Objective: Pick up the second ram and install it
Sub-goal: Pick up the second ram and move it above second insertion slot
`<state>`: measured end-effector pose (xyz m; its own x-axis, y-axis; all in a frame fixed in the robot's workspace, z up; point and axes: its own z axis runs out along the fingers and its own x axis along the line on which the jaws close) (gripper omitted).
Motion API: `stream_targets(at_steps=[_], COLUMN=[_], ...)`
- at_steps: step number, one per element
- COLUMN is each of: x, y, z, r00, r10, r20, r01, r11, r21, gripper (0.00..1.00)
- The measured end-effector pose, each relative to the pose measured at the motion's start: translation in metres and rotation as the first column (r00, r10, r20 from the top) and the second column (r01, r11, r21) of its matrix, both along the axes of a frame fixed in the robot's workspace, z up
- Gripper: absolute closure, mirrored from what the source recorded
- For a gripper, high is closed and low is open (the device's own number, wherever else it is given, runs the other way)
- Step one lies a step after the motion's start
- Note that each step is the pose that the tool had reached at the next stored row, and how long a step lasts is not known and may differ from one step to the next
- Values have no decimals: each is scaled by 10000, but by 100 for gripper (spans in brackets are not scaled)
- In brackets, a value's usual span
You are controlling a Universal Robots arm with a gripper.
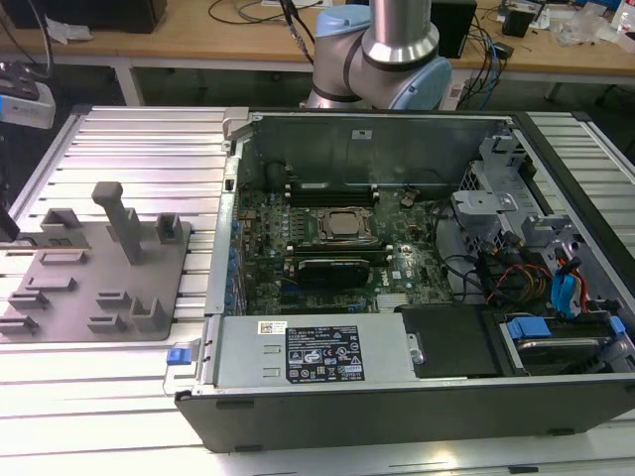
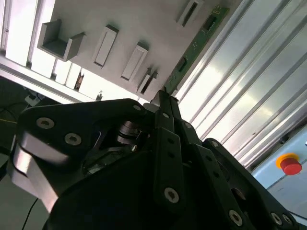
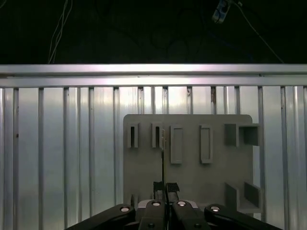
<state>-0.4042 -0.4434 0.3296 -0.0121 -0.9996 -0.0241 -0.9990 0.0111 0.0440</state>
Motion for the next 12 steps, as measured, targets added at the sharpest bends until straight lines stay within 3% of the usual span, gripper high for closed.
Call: stream_targets(at_steps=[2, 5, 12], x=[0, 0, 0], y=[0, 2, 4], z=[42, 196, 390], r00=[10000, 10000, 10000], r10=[0, 0, 1], r20=[0, -1, 0], r01=[0, 0, -1], r11=[10000, 10000, 10000], r21=[0, -1, 0], gripper=[91, 91, 91])
